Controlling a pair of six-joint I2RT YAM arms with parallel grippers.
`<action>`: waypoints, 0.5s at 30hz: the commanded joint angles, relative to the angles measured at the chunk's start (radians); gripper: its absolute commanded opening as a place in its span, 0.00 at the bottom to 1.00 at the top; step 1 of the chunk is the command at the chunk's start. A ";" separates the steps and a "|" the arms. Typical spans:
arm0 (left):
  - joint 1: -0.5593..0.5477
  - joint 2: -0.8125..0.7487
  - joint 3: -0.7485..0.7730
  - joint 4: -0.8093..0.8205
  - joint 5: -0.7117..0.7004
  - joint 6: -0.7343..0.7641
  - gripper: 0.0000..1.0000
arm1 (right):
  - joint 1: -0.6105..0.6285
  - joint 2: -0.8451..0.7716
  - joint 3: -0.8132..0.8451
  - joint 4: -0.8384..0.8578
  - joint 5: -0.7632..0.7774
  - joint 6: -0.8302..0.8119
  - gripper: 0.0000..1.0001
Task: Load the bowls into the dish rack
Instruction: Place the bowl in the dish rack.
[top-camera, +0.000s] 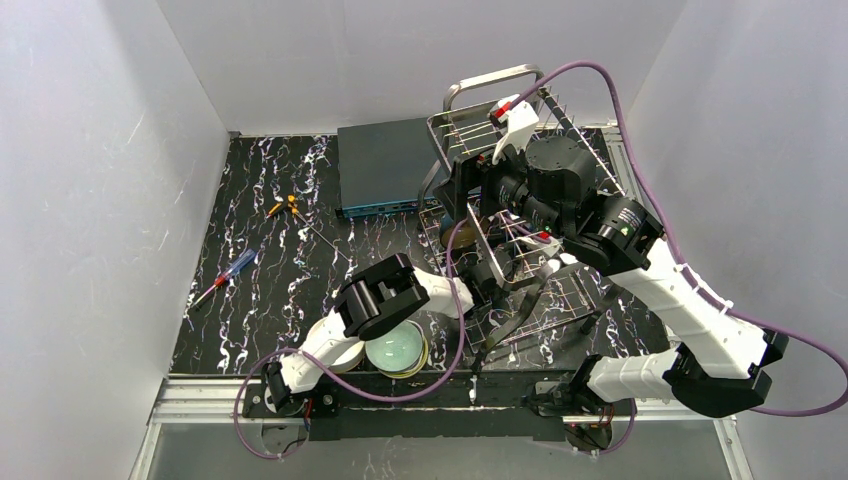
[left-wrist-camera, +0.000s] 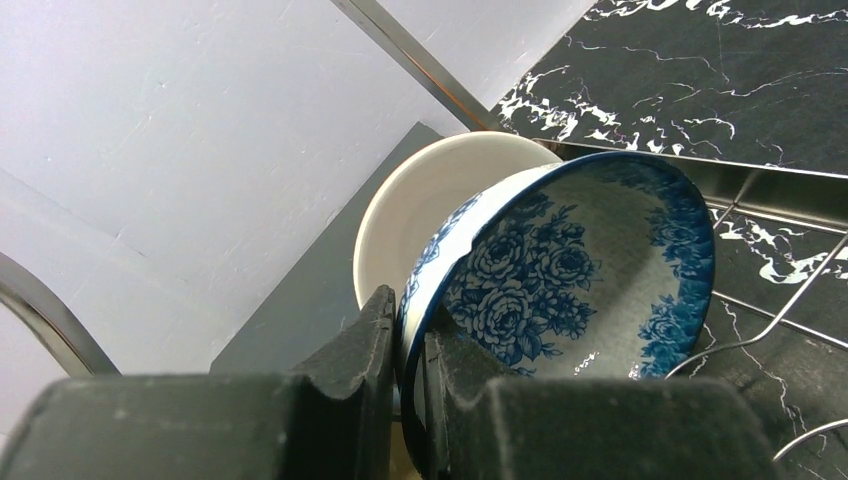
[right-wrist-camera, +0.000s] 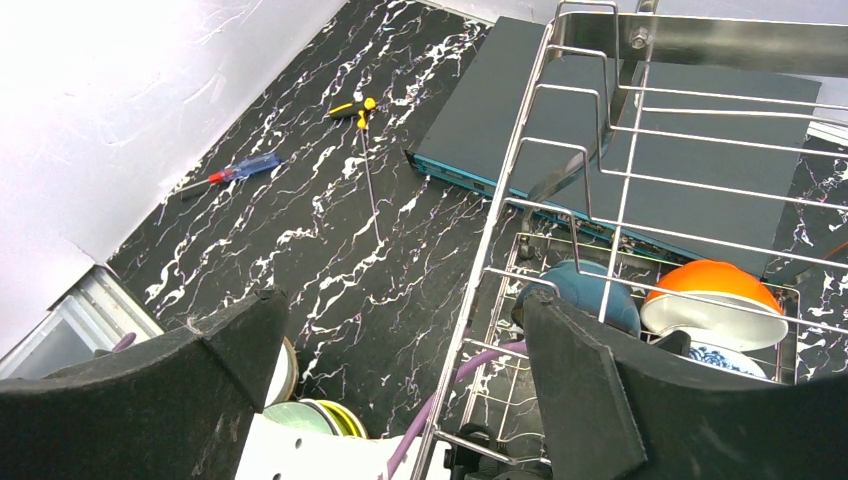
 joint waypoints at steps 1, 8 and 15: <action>-0.008 -0.040 -0.028 0.048 -0.021 -0.011 0.10 | 0.002 -0.021 -0.012 0.023 0.004 -0.005 0.95; -0.025 -0.047 -0.023 0.038 -0.019 -0.026 0.60 | 0.002 -0.025 -0.014 0.023 0.003 -0.003 0.95; -0.029 -0.087 -0.041 0.048 -0.013 -0.019 0.80 | 0.003 -0.031 -0.020 0.028 0.002 0.000 0.95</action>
